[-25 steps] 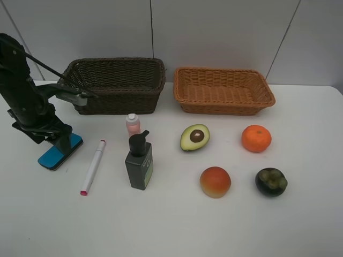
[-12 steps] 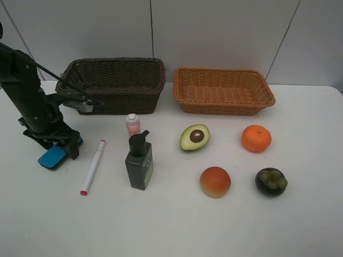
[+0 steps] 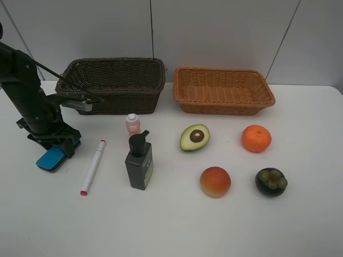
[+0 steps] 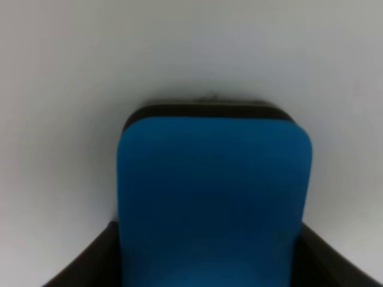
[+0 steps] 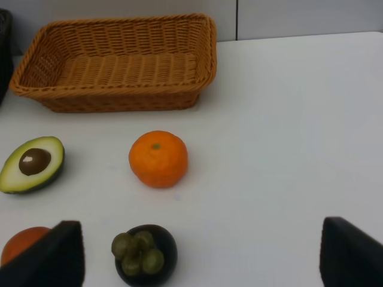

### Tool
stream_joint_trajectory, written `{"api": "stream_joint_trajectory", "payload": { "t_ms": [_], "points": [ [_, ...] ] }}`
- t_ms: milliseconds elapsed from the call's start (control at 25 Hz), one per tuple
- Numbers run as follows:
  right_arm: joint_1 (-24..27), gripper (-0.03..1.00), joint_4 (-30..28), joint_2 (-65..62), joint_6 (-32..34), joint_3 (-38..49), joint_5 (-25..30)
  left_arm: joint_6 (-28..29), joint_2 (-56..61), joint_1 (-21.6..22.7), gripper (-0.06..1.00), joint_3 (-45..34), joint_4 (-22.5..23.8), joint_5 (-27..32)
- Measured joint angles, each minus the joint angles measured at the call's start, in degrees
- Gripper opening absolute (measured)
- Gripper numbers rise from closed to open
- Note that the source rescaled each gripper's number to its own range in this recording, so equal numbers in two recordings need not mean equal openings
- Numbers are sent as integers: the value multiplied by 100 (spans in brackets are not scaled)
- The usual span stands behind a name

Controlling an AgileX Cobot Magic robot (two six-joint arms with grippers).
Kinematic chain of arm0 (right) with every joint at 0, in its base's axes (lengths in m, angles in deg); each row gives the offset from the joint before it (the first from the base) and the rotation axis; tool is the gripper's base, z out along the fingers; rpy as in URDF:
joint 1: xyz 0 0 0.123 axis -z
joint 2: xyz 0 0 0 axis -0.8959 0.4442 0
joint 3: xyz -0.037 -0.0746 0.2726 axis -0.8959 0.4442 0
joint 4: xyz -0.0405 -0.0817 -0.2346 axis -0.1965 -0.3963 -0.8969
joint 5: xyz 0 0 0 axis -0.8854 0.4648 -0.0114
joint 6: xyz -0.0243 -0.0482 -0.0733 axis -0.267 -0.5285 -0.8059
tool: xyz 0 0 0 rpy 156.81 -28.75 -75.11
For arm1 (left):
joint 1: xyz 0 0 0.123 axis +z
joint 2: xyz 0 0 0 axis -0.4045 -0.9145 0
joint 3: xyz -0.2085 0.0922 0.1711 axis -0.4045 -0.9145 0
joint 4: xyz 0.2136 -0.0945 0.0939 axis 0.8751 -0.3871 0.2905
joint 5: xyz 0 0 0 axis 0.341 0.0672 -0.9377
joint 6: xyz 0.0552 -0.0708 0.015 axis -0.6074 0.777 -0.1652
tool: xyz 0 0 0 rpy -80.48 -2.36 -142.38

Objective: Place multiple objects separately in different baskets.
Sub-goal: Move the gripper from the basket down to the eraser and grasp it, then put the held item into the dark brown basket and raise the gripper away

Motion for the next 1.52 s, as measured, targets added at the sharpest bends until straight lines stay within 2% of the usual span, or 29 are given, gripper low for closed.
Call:
{"api": "stream_joint_trajectory", "payload": {
  "t_ms": [80, 240, 360, 520, 760, 1000, 1200, 1400, 1480, 1520],
  "points": [
    [0, 99, 0, 0, 0, 0, 0, 34, 0, 0, 54, 16, -7, 72],
    [0, 99, 0, 0, 0, 0, 0, 255, 80, 0, 54, 441, -29, 616],
    [0, 99, 0, 0, 0, 0, 0, 589, 339, 0, 54, 1183, -237, 1145],
    [0, 99, 0, 0, 0, 0, 0, 720, 473, 0, 54, 2548, -671, 1865],
    [0, 99, 0, 0, 0, 0, 0, 1124, 182, 0, 54, 4291, -797, 1918],
    [0, 99, 0, 0, 0, 0, 0, 1763, -705, 0, 54, 5146, -487, 1621],
    [0, 99, 0, 0, 0, 0, 0, 2271, -1296, 0, 54, 5212, 130, 1448],
    [0, 99, 0, 0, 0, 0, 0, 2470, -1404, 0, 54, 5212, 652, 1453],
    [0, 99, 0, 0, 0, 0, 0, 2487, -1404, 0, 61, 5212, 683, 1453],
    [0, 99, 0, 0, 0, 0, 0, 2501, -1404, 0, 72, 5212, 695, 1453]
  ]
}}
